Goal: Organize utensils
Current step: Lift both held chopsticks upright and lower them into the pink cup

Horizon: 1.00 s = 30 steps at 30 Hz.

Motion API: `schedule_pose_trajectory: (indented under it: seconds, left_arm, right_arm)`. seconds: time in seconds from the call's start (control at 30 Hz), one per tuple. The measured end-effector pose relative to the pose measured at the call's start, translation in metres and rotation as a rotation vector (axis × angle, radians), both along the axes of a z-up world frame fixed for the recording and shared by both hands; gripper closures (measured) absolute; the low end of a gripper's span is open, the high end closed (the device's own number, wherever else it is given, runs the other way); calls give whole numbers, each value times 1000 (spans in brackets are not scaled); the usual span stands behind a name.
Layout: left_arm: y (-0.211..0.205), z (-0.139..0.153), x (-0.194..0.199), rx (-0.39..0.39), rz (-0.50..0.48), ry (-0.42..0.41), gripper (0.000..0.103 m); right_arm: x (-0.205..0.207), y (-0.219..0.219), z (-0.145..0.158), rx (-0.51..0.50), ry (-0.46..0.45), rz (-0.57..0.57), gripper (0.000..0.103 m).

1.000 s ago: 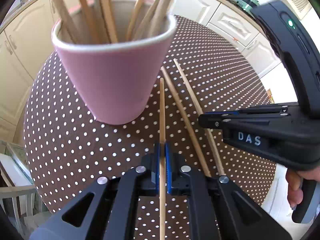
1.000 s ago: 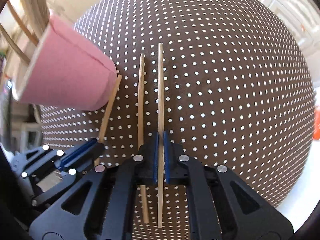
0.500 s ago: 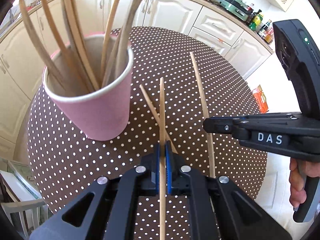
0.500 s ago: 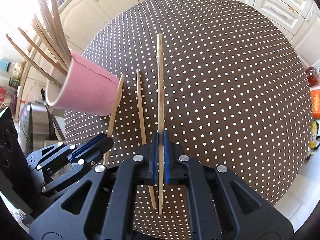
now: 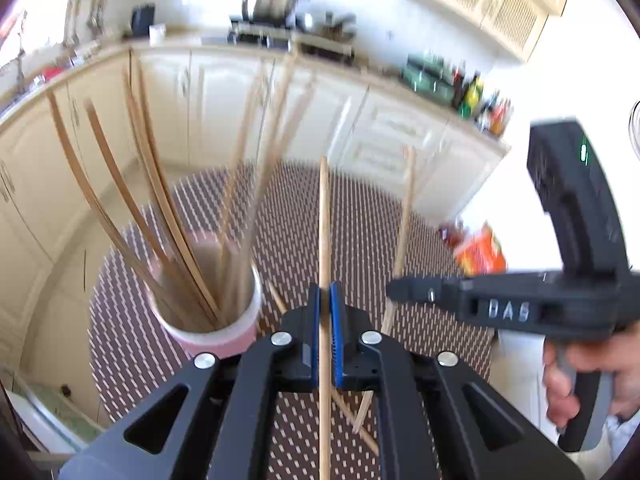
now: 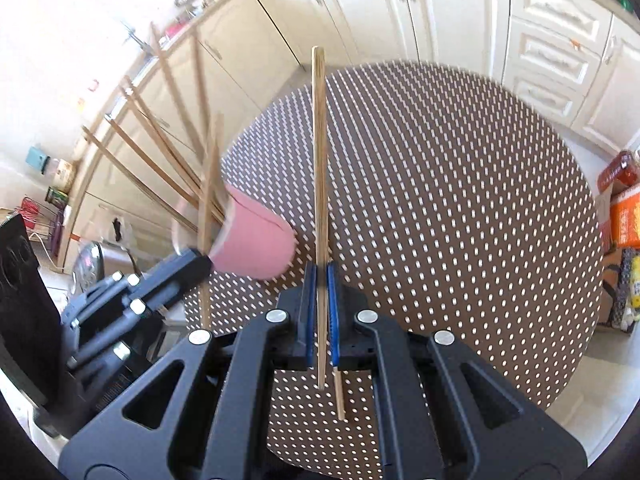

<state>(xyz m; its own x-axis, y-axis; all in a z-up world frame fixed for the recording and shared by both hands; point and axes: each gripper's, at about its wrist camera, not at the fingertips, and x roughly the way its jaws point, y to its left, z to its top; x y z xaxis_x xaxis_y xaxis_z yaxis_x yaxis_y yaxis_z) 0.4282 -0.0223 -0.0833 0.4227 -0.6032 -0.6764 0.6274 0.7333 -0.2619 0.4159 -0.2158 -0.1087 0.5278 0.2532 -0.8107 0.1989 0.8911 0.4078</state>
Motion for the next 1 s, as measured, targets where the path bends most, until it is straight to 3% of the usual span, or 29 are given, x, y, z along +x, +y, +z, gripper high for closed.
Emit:
schedule_pose_trajectory:
  seconds: [0.13, 0.3, 0.47, 0.63, 1.0]
  left_arm:
    - [18, 33, 10, -69, 19, -109, 97]
    - [38, 64, 24, -100, 85, -241, 97]
    - [50, 84, 36, -166, 131, -314, 97]
    - [67, 84, 41, -251, 174, -341, 97]
    - [57, 58, 55, -272, 200, -322, 97]
  right_arm:
    - [-3, 1, 23, -7, -57, 5, 97]
    - [-2, 8, 37, -18, -98, 17, 97]
    - [-2, 15, 46, -19, -126, 21, 97]
    - [1, 26, 50, -23, -149, 30, 97]
    - [3, 28, 54, -23, -177, 39, 97]
